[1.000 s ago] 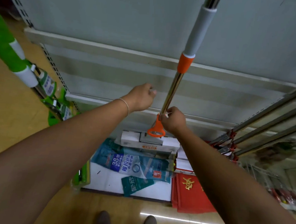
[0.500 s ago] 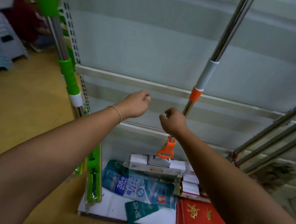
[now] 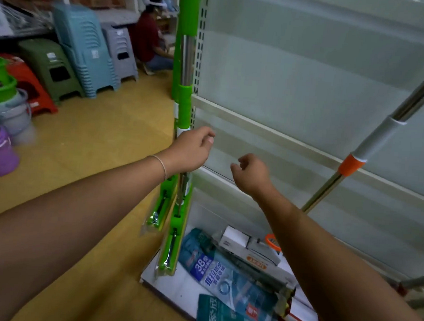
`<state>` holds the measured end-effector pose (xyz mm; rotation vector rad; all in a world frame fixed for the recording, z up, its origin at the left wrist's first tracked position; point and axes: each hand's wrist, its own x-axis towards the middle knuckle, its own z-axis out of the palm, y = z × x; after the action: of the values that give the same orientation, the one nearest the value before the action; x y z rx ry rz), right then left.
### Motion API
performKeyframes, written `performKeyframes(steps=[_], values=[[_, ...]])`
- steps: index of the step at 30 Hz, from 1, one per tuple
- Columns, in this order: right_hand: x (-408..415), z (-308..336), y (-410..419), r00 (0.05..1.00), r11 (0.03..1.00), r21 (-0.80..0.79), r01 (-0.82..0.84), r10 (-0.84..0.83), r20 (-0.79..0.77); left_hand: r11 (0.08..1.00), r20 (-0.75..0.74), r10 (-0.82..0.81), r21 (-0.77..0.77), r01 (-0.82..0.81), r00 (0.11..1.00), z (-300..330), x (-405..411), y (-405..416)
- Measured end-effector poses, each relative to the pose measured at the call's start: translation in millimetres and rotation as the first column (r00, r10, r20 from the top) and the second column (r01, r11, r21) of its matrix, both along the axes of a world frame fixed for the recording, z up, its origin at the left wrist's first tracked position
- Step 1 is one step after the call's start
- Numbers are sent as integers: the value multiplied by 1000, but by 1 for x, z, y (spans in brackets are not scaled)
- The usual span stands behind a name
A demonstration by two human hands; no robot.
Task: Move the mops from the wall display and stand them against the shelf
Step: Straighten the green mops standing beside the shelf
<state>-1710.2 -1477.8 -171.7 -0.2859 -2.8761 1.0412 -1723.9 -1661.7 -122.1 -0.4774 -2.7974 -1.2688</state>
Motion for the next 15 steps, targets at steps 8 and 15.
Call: performKeyframes(steps=[8, 15], values=[[-14, 31, -46, 998, 999, 42, -7, 9, -55, 991, -112, 114, 86, -104, 987, 20, -24, -61], [-29, 66, -91, 979, 995, 48, 93, -82, -187, 991, -210, 80, 119, -56, 975, 47, -63, -112]])
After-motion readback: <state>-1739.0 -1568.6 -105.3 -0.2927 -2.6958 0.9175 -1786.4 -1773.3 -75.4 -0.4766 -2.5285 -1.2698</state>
